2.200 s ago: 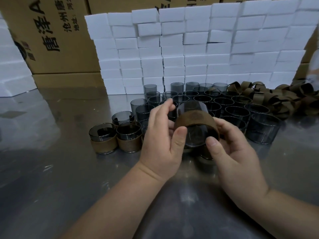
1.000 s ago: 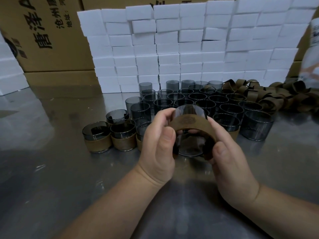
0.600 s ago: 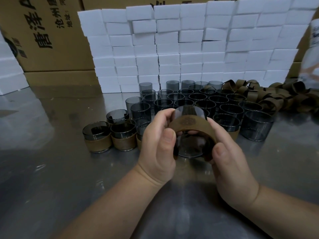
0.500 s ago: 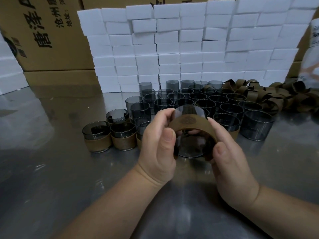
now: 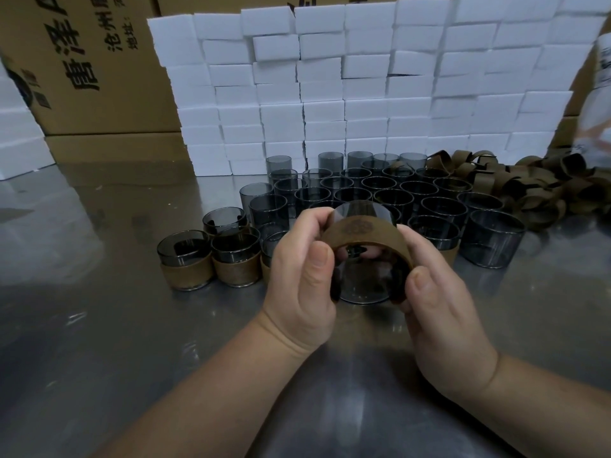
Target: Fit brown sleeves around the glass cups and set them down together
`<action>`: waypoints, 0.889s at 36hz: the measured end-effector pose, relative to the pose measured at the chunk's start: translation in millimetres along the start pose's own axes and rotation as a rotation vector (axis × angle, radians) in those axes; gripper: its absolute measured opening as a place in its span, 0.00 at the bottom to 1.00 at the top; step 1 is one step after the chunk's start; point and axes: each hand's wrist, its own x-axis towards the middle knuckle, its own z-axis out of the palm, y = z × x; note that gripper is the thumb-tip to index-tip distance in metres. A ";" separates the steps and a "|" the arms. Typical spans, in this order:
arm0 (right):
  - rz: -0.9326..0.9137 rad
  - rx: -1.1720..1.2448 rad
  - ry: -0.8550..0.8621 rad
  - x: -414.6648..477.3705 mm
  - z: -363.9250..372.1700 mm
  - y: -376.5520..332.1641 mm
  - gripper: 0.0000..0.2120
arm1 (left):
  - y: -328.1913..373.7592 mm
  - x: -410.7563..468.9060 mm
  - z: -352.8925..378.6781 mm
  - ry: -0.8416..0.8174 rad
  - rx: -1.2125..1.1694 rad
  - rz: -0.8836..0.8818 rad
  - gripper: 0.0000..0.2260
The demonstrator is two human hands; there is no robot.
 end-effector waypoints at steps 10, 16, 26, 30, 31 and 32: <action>-0.003 -0.029 0.015 -0.6 1.3 -0.8 0.25 | -1.3 1.0 -0.8 -0.004 0.022 0.016 0.31; -0.002 -0.016 0.015 -0.5 3.0 -2.0 0.29 | -0.6 1.7 -0.9 -0.013 -0.016 0.006 0.31; -0.001 -0.025 0.008 1.0 4.1 -5.5 0.31 | 1.5 2.4 -0.8 -0.005 -0.032 -0.019 0.32; -0.009 -0.018 0.009 0.5 3.2 -3.3 0.27 | 2.3 2.3 0.0 -0.006 -0.044 -0.032 0.31; -0.008 -0.009 0.008 0.1 2.5 -2.1 0.26 | 2.3 2.2 0.5 -0.003 -0.042 -0.040 0.30; 0.005 0.004 0.007 -0.1 2.5 -1.3 0.25 | 3.1 2.4 0.9 0.000 -0.044 -0.048 0.30</action>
